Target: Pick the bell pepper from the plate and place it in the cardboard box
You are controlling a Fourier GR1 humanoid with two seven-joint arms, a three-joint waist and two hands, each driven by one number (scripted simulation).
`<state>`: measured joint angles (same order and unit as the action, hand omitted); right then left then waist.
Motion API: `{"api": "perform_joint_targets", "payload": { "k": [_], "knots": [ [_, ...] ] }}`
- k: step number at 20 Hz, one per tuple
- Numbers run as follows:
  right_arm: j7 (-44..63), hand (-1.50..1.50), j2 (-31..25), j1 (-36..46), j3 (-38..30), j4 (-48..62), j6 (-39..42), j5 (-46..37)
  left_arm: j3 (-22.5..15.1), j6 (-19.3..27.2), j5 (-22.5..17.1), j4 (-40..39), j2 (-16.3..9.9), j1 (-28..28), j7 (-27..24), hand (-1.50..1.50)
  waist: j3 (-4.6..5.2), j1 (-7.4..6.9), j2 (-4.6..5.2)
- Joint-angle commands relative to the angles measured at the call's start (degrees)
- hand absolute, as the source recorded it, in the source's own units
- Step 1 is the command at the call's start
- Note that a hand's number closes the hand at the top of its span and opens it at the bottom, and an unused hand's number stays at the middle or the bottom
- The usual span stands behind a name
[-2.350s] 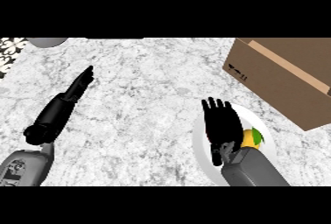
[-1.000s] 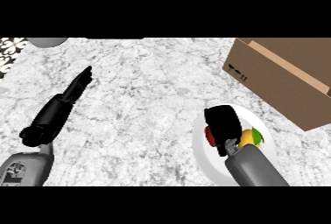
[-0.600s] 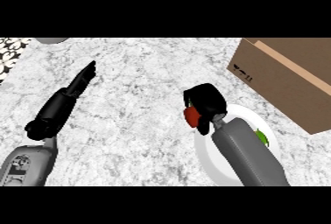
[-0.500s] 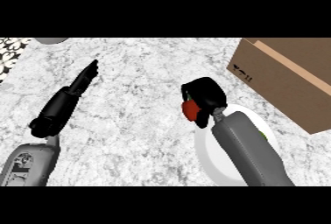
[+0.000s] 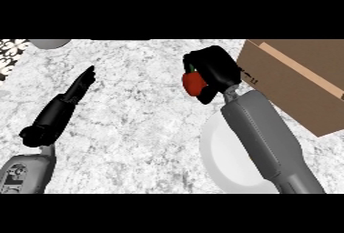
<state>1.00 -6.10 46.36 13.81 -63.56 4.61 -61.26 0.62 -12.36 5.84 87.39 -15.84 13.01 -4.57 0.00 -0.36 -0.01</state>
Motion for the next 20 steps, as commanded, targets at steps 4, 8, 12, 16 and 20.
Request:
{"api": "perform_joint_targets", "payload": {
  "k": [4,8,12,16,20],
  "knots": [
    [12.1,1.50,0.0,3.0,-10.5,-5.9,-3.7,1.6,-1.4,2.6,2.5,0.1,2.3,-1.5,-0.5,0.00,0.01,0.82,-0.10],
    [14.4,1.50,-3.4,5.5,-18.0,-3.4,-7.0,3.3,-1.6,1.4,1.6,0.8,2.5,-0.1,0.8,0.00,0.00,0.27,0.18],
    [15.3,1.50,-7.7,8.3,-22.9,1.1,-8.0,4.0,-1.7,1.3,2.6,1.8,2.1,-1.4,0.0,0.00,0.00,-0.21,0.17],
    [13.7,1.50,-13.2,13.0,-27.2,9.2,-7.3,5.7,-1.4,0.0,1.7,2.9,1.9,-1.1,1.6,0.00,0.00,-0.60,0.24],
    [6.2,1.50,-21.2,12.0,-27.9,16.6,-6.5,4.6,0.3,-1.1,0.6,2.8,0.6,0.6,3.1,0.00,-0.01,-0.70,0.38]
  ]
}}
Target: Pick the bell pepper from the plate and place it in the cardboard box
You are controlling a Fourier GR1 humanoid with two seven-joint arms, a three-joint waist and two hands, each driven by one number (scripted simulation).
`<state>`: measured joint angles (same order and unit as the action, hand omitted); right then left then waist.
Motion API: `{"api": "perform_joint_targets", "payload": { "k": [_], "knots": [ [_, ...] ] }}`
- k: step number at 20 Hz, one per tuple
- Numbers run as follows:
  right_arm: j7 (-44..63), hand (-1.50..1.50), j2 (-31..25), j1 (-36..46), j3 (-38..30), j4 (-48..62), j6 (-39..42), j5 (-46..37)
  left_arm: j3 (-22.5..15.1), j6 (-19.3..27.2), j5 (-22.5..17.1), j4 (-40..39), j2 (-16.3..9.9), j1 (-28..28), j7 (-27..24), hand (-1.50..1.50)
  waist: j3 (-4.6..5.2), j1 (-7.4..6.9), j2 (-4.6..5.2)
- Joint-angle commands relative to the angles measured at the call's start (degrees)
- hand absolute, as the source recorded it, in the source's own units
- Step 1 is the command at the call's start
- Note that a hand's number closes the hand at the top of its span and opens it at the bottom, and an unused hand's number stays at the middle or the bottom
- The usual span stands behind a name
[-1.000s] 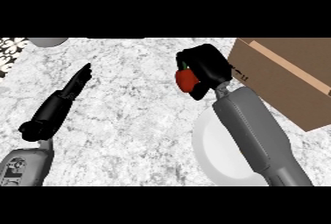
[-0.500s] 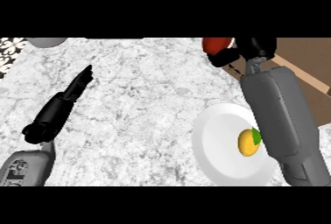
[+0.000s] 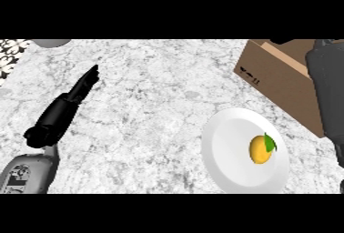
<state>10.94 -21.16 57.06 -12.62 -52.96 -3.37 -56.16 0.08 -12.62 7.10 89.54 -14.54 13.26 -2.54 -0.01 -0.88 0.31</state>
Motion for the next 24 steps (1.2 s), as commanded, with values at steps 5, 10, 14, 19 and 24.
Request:
{"api": "perform_joint_targets", "payload": {
  "k": [5,10,14,19,24],
  "knots": [
    [-4.6,1.50,-9.9,3.0,-1.3,17.9,10.7,-0.6,1.4,-2.9,-1.4,1.3,-2.2,-0.6,-0.6,0.00,0.00,-1.22,0.38],
    [-12.3,1.50,-13.9,3.2,-1.6,27.7,13.2,-0.9,-0.9,0.0,0.6,-0.8,1.9,1.5,1.0,0.00,-0.06,-1.09,0.66],
    [-16.2,1.50,-17.0,1.6,0.2,33.5,15.8,-3.3,0.6,-1.7,-0.4,-1.7,0.1,0.9,-1.8,0.00,-0.09,-1.53,0.95],
    [-21.1,-1.50,-17.4,4.3,0.6,37.6,23.8,-2.8,0.6,-1.5,0.5,-0.4,-0.2,-2.4,-3.5,0.00,-0.07,-1.79,0.55],
    [-31.7,-1.50,-18.4,4.8,-4.2,36.6,20.8,2.2,2.0,-2.2,0.1,-1.8,-1.4,0.1,-3.3,0.00,-0.12,-1.34,0.53]
  ]
}}
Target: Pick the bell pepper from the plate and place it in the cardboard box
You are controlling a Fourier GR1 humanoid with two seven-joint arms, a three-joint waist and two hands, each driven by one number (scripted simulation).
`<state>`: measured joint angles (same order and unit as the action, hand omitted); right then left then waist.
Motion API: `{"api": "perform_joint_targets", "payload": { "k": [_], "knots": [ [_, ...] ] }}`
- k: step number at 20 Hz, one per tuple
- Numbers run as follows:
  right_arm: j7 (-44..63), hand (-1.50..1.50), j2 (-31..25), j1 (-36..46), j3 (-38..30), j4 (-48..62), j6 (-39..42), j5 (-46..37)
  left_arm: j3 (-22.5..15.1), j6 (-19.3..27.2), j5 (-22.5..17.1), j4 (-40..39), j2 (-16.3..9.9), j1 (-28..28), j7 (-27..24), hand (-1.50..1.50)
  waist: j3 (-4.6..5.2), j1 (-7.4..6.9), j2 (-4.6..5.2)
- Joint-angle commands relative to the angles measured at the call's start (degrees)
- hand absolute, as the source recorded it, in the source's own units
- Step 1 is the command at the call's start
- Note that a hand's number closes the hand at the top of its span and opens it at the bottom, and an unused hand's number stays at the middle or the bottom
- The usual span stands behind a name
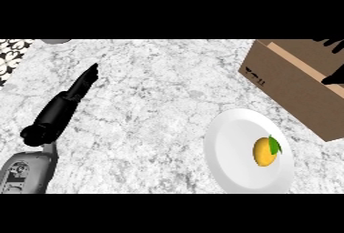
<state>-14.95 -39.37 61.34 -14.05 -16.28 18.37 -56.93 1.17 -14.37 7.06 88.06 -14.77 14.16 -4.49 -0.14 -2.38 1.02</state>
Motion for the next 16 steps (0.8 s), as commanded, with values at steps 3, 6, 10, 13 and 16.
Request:
{"api": "perform_joint_targets", "payload": {
  "k": [3,6,10,13,16],
  "knots": [
    [-7.6,-1.50,1.2,1.9,-12.7,-0.5,-4.2,12.8,-0.5,0.4,0.8,-0.4,0.5,-0.5,0.2,0.00,-0.15,0.56,-0.22],
    [-6.0,-1.50,0.8,3.4,-23.7,2.0,-3.0,23.3,-1.2,1.0,0.8,0.8,1.6,-0.9,0.7,0.00,-0.26,0.89,-0.38],
    [-1.6,-1.50,-1.4,2.7,-31.7,5.6,-3.9,30.6,-0.8,1.2,0.6,1.7,1.5,-0.2,1.6,0.00,-0.14,0.20,0.01],
    [-1.9,-1.50,-3.3,0.1,-34.0,6.3,-6.2,32.5,0.4,-0.5,-0.5,0.9,0.0,0.7,0.2,0.00,-0.13,-0.63,0.49],
    [-3.3,-1.50,-5.6,-1.5,-35.1,5.6,-6.6,33.7,-0.6,0.2,0.8,0.2,0.9,0.8,0.4,0.00,-0.14,-0.70,0.59]
  ]
}}
